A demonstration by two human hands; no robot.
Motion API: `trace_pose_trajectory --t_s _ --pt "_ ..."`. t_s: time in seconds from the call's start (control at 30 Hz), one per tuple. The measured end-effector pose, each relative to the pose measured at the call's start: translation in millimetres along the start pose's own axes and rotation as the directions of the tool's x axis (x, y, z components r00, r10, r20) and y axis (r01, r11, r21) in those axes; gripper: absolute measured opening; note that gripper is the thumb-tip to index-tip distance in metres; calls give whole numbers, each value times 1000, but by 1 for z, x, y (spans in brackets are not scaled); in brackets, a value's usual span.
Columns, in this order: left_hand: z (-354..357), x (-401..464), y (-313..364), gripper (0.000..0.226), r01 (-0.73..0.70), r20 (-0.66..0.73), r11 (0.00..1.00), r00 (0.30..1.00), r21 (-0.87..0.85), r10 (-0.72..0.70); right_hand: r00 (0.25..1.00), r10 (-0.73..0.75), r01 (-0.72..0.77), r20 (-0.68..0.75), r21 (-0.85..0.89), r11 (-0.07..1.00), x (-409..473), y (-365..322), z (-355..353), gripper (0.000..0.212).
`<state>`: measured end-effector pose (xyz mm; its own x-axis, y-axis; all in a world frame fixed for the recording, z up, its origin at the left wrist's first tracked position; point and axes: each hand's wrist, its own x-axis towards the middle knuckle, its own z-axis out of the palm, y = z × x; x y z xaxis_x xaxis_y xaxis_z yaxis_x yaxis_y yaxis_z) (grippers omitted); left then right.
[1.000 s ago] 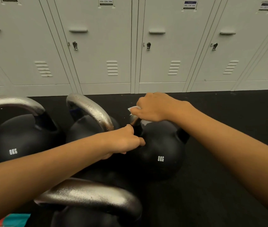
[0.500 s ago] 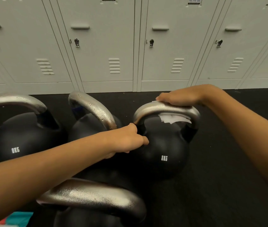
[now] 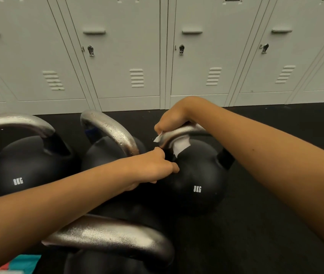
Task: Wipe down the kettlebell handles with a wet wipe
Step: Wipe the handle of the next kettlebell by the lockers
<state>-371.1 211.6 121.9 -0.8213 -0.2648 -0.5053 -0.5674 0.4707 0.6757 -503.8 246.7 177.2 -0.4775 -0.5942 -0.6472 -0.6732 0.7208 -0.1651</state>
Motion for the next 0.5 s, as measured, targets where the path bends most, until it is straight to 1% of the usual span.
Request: trace_pose_trajectory --t_s 0.03,0.1,0.17,0.23,0.3,0.37,0.43,0.5 --pt "0 0 0 49 1 0 1000 1000 -4 -1 1000 2 -2 25 14 1000 1 -1 0 33" --pt "1 0 -1 47 -1 0 1000 1000 -11 1 999 0 -5 50 96 995 -3 3 -1 36" --pt "2 2 -2 47 -2 0 1000 1000 -15 2 1000 -2 -2 22 180 984 -9 13 -2 39" --pt "1 3 -2 51 3 0 1000 1000 -26 -3 1000 -3 9 -29 220 975 -16 26 0 42" --pt "1 5 -1 51 4 7 999 1000 -43 -4 987 -61 86 -150 162 983 -23 37 5 42" --pt "-1 6 0 37 2 8 999 1000 -50 -2 938 -157 182 -309 54 982 -31 47 13 46" --pt "-2 6 3 25 -2 3 999 1000 -45 2 879 -188 233 -438 53 971 -42 62 26 48" --pt "-2 5 4 16 -11 -7 1000 1000 -24 10 817 -182 272 -548 88 958 -51 80 42 47"
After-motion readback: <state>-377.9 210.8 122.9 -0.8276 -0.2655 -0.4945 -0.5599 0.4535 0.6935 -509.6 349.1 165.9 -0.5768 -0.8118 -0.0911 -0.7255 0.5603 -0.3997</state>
